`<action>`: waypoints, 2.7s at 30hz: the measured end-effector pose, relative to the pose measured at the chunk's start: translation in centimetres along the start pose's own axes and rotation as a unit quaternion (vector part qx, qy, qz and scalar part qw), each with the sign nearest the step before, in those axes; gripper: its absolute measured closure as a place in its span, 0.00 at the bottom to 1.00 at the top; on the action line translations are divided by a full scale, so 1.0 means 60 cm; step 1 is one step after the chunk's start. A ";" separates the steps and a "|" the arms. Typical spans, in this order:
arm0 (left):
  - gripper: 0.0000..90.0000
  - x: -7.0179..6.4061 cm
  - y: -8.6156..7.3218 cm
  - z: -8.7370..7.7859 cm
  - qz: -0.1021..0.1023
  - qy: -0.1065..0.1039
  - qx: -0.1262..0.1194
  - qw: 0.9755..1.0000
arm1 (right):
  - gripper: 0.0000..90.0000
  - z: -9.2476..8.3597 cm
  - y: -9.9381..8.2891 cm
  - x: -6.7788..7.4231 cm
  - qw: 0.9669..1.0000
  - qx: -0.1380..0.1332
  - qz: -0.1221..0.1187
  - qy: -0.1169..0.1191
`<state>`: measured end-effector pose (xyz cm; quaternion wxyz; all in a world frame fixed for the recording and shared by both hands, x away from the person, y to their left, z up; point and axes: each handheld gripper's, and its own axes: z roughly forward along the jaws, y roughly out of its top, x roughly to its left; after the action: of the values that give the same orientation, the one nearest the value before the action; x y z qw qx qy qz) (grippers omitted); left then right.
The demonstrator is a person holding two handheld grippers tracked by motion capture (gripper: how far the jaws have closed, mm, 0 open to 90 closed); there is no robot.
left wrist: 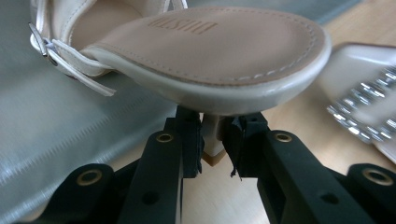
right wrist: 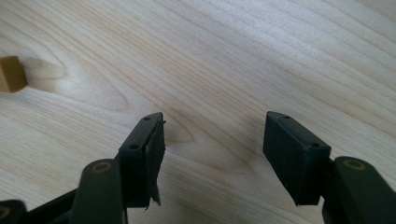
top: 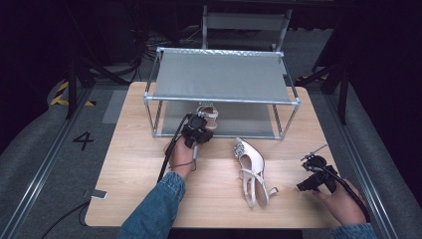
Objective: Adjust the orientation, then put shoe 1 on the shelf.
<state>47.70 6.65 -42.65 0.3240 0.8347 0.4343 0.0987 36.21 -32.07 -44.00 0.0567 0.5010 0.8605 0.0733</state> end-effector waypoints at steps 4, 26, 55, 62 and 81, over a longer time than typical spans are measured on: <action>0.84 0.009 0.012 0.018 0.008 0.010 0.005 1.000 | 0.43 0.000 -0.001 0.001 1.000 0.000 0.002 -0.001; 0.76 0.063 0.017 0.058 -0.036 -0.022 0.031 0.999 | 0.43 0.003 -0.004 0.006 1.000 0.006 -0.003 -0.003; 0.53 0.014 -0.076 -0.131 0.023 0.043 0.025 0.999 | 0.46 -0.041 0.061 0.050 0.998 -0.043 -0.032 0.024; 0.53 0.006 -0.101 -0.162 0.038 0.051 0.058 0.996 | 0.51 -0.063 0.075 0.065 0.996 -0.067 -0.032 0.046; 0.50 0.014 -0.142 -0.198 0.034 0.061 0.103 0.992 | 0.46 -0.088 0.114 0.150 0.989 -0.083 -0.099 0.069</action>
<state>37.25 16.22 -38.93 0.2060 0.8703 0.4324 0.1153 36.71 -21.28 -37.76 0.0453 0.4009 0.8986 0.1726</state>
